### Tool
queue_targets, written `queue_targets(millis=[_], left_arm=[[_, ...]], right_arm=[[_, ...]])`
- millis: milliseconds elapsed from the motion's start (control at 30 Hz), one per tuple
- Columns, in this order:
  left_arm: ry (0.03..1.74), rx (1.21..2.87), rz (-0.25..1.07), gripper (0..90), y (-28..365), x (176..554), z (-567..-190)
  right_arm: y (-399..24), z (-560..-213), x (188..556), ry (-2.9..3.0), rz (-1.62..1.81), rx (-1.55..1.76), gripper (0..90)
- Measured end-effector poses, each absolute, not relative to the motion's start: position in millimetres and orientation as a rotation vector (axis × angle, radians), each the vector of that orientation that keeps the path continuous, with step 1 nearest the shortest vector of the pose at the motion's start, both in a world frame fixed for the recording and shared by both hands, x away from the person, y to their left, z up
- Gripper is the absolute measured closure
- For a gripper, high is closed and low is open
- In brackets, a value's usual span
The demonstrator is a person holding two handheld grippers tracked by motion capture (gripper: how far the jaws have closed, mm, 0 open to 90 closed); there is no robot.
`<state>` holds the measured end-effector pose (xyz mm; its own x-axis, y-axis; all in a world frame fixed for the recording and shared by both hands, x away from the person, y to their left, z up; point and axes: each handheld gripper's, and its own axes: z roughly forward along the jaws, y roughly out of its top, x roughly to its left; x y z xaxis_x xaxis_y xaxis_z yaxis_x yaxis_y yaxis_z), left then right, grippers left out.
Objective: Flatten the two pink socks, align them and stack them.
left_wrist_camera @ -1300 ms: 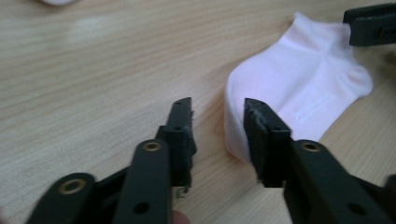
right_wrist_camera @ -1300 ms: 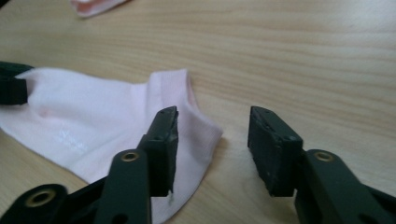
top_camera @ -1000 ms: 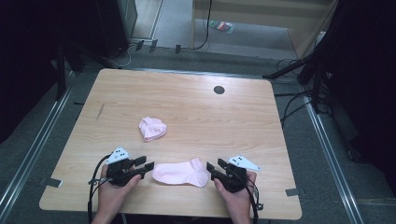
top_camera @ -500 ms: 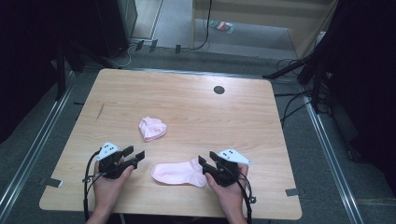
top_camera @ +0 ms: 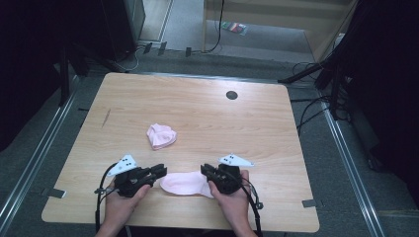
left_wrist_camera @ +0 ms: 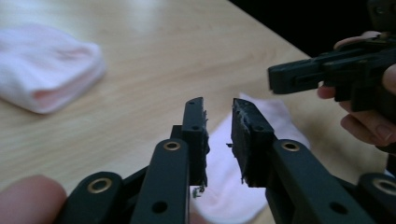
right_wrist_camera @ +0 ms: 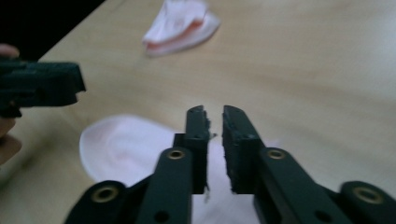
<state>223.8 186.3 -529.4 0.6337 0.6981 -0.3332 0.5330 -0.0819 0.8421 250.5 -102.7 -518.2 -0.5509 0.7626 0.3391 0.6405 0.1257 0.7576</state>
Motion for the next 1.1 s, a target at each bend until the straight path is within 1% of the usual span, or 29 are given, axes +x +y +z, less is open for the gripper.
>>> queue_targets(millis=[67,200,300,433,633,700,767,833,900,933,1000,1100], left_arm=[[1.037,1.834,0.167,81.0,178.3,225.4,-536.3],[1.073,1.937,0.134,82.3,173.2,224.4,-549.7],[1.048,1.986,0.164,79.6,174.1,223.1,-553.4],[1.043,1.972,0.130,77.1,181.6,225.4,-554.7],[0.985,2.012,0.198,72.0,180.6,222.4,-554.5],[1.001,1.983,0.155,70.5,182.8,223.9,-555.0],[0.998,1.925,0.135,66.4,188.3,225.8,-554.5],[1.004,1.824,0.134,60.5,196.1,227.0,-551.3],[1.025,1.731,0.214,56.9,205.3,228.1,-546.6],[1.041,1.687,0.261,56.5,210.7,229.5,-544.5],[1.089,1.599,0.353,51.6,222.2,233.5,-542.3],[1.176,1.513,0.450,50.7,238.9,240.3,-543.2]], right_arm=[[-93.0,-527.8,242.1,2.328,1.375,1.396,88.0],[-71.7,-539.9,230.1,2.398,1.274,1.283,88.6],[-72.4,-546.0,231.0,2.401,1.210,1.301,90.0],[-80.5,-548.0,232.8,2.393,1.200,1.316,90.0],[-91.2,-550.6,232.6,2.370,1.228,1.325,90.0],[-89.8,-549.2,232.0,2.369,1.208,1.318,90.0],[-90.9,-545.6,231.7,2.344,1.235,1.325,90.0],[-91.5,-537.7,233.1,2.318,1.276,1.320,87.8],[-89.4,-528.1,237.0,2.296,1.303,1.307,85.3],[-88.0,-523.3,239.6,2.285,1.322,1.298,82.9],[-84.0,-514.2,245.5,2.263,1.341,1.276,79.4],[-76.2,-500.6,255.4,2.246,1.355,1.236,75.8]])
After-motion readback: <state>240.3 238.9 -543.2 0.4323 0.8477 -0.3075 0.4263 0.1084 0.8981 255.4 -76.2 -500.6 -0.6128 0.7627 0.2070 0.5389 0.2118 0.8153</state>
